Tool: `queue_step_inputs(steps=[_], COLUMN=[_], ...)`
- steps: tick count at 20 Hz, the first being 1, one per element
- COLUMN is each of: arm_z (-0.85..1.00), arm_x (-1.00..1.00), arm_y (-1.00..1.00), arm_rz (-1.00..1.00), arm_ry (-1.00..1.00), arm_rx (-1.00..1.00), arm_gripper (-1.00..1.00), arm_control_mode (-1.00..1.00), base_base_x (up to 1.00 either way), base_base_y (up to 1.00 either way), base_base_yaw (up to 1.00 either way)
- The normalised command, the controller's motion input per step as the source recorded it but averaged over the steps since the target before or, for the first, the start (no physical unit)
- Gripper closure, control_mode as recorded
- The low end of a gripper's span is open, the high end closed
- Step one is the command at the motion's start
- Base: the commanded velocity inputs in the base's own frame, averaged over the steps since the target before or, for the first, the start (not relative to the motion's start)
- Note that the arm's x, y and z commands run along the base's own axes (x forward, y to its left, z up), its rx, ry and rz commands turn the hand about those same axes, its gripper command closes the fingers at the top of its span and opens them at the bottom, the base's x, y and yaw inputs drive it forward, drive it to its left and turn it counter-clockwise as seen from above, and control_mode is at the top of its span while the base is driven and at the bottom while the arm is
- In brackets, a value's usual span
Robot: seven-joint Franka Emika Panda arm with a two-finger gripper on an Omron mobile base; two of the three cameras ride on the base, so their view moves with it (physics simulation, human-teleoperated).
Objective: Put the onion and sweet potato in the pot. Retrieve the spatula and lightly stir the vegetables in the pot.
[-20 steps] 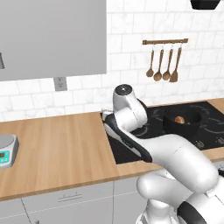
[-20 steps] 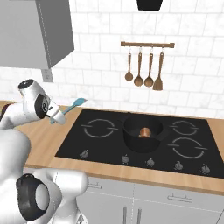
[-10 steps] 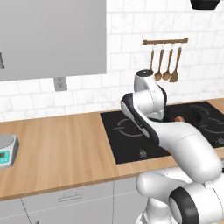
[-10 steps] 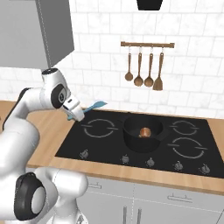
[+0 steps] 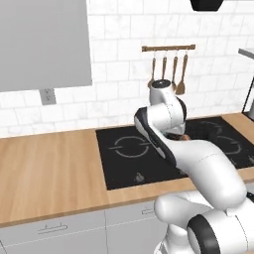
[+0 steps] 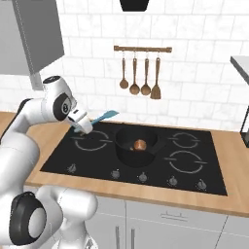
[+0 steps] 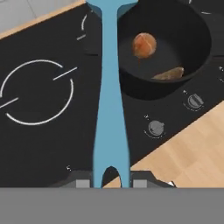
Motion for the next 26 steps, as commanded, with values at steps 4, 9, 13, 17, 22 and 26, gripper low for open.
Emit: queue_step_inputs(steps=[4, 9, 13, 17, 22, 26], arm_z=[0.00, 0.00, 0.00, 0.51, 0.70, 0.55], arm_x=[0.00, 0.00, 0.00, 0.17, 0.00, 0.01], arm_y=[0.00, 0.00, 0.00, -0.28, -0.45, -0.17], arm_rz=[0.00, 0.00, 0.00, 0.00, -0.07, -0.13], arm_ry=[0.00, 0.00, 0.00, 0.00, 0.11, 0.25], arm_rx=[0.00, 0.00, 0.00, 0.21, 0.59, 0.69], arm_gripper=[1.00, 1.00, 1.00, 1.00, 1.00, 1.00], arm_control_mode=[1.00, 1.00, 1.00, -1.00, -1.00, -1.00], base_base_x=[0.01, 0.49, 0.96, 0.00, 0.00, 0.00], base_base_y=[-0.91, -0.48, -0.15, 0.00, 0.00, 0.00], base_base_yaw=[0.03, 0.01, 0.00, 0.00, 0.00, 0.00])
